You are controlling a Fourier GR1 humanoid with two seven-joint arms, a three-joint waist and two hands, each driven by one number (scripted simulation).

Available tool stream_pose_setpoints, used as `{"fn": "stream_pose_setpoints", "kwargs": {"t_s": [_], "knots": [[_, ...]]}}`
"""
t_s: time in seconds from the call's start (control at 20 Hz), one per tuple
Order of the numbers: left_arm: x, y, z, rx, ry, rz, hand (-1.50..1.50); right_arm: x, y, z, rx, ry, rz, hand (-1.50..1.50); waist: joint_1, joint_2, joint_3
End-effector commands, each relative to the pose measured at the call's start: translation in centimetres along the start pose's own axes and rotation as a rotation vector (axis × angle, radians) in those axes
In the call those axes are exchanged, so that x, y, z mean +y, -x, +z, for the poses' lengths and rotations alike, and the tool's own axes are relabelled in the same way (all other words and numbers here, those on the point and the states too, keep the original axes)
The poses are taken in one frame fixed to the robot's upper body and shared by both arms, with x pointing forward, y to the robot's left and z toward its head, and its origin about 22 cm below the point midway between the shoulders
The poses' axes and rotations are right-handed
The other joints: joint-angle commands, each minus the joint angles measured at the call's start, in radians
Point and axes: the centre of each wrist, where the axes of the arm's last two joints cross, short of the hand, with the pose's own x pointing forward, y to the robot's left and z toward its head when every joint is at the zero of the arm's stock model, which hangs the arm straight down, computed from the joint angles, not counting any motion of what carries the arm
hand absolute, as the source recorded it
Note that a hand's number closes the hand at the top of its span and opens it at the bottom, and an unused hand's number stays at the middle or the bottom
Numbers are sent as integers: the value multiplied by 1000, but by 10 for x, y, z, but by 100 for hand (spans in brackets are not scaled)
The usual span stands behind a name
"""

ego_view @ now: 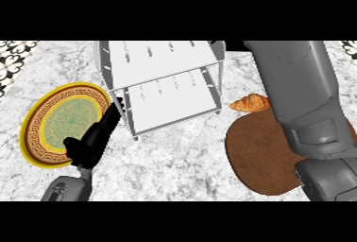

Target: Pick the bell pepper from the cutting board and place it in the tiered basket

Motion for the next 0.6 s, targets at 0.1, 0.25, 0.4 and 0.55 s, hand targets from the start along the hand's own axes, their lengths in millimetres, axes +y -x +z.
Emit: {"fn": "stream_pose_setpoints", "kwargs": {"t_s": [0.1, 0.25, 0.4, 0.55], "knots": [[-11, -15, -14, 0, 18, -18, 0, 55, -24, -28, 8, -46, 2, 150, 14, 3, 0], [0, -17, -13, 9, 10, 6, 0, 53, -40, -31, -18, -86, 3, 150, 5, -1, 0], [-2, -13, -1, -11, 26, -30, 0, 68, -22, -38, 5, -69, -13, 150, 16, 2, 0], [-8, 0, -12, -23, 20, -20, 0, 76, -21, -41, 13, -88, -76, 150, 22, 5, -1]]}}
